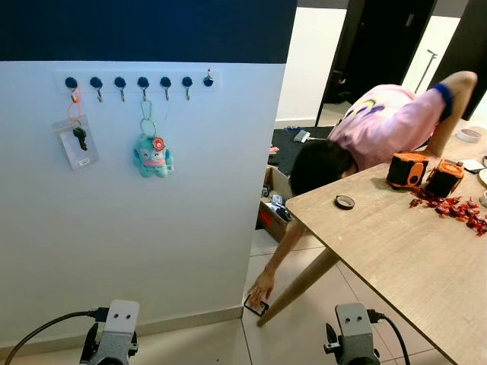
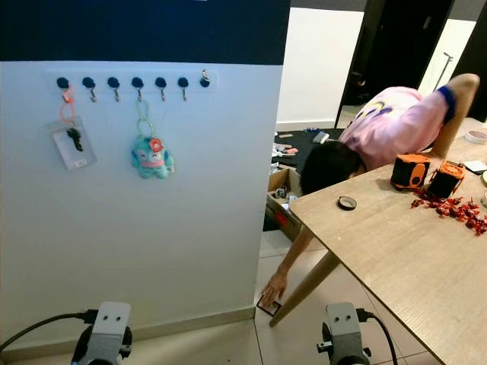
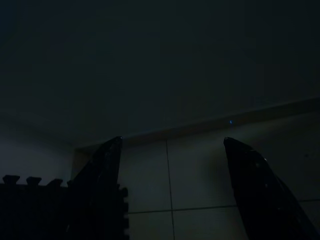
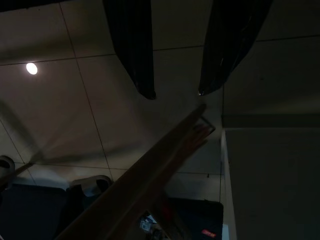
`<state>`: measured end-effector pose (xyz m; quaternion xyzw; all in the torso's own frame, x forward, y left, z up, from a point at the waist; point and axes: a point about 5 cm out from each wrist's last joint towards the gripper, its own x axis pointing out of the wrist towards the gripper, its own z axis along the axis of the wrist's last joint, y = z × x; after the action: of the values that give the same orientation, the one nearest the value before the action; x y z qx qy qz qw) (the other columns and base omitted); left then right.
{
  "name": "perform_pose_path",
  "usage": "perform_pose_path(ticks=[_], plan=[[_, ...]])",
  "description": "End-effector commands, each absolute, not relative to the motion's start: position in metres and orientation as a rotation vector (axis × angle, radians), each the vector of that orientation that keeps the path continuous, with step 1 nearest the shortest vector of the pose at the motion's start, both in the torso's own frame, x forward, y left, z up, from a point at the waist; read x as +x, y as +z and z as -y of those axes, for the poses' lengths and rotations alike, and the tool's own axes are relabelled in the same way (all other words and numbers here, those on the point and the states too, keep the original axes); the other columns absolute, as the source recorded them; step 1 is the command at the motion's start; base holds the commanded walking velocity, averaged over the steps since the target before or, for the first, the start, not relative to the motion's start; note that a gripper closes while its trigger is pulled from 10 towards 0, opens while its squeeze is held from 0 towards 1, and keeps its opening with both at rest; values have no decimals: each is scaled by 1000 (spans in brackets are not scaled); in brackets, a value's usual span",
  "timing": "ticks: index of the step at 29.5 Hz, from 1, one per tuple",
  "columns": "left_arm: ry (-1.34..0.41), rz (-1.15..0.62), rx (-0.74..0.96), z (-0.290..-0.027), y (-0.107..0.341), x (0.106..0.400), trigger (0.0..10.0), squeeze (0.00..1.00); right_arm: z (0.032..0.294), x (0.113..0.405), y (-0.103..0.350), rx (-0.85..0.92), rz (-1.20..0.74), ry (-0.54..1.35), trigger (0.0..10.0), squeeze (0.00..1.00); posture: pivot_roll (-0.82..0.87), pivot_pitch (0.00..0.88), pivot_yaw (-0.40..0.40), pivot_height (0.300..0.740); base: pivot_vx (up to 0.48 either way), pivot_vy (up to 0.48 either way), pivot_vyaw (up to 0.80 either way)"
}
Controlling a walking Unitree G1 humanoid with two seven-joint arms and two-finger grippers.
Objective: Hang keys on a hook
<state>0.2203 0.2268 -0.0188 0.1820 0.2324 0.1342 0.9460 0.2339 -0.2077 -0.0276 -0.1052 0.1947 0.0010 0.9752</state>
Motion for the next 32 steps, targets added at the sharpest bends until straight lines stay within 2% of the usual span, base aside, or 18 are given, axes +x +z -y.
perform_pose_path(ticks=[1,9,15,17,19,20,21,22,23,24,26,32], plan=[[268,-482,389,-228,-21,217,10000,0,206,230,-31,-216,-407,14,10000,0,78,42,-54,740,0,0,0],[275,-476,374,-225,-20,218,10000,0,207,230,-30,-215,-401,16,10000,0,80,52,-57,740,0,0,0],[361,-421,318,-234,-6,228,10000,0,208,242,-18,-267,-319,35,10000,0,83,60,-53,740,0,0,0],[385,-355,317,-239,9,236,10000,0,210,251,-7,-257,-266,18,10000,0,83,60,-53,740,0,0,0],[374,-139,310,-245,63,260,10000,0,214,275,28,-218,-80,-13,10000,0,89,70,-49,740,0,0,0],[374,-139,310,-245,63,260,10000,0,214,275,28,-218,-80,-13,10000,0,89,70,-49,740,0,0,0],[323,-46,309,-241,90,267,10000,0,214,282,46,-207,9,-15,10000,0,92,74,-50,740,0,0,0],[323,-46,309,-241,90,267,10000,0,214,282,46,-207,9,-15,10000,0,92,74,-50,740,0,0,0],[241,29,309,-230,112,269,10000,0,211,285,63,-211,96,-3,10000,0,93,76,-47,740,0,0,0],[241,29,309,-230,112,269,10000,0,211,285,63,-211,96,-3,10000,0,93,76,-47,740,0,0,0],[139,109,317,-212,138,267,10000,0,204,287,91,-207,223,8,10000,0,90,77,-40,740,0,0,0],[50,166,371,-200,160,267,10000,0,201,292,125,-190,351,-14,10000,0,87,78,-37,740,0,0,0]])
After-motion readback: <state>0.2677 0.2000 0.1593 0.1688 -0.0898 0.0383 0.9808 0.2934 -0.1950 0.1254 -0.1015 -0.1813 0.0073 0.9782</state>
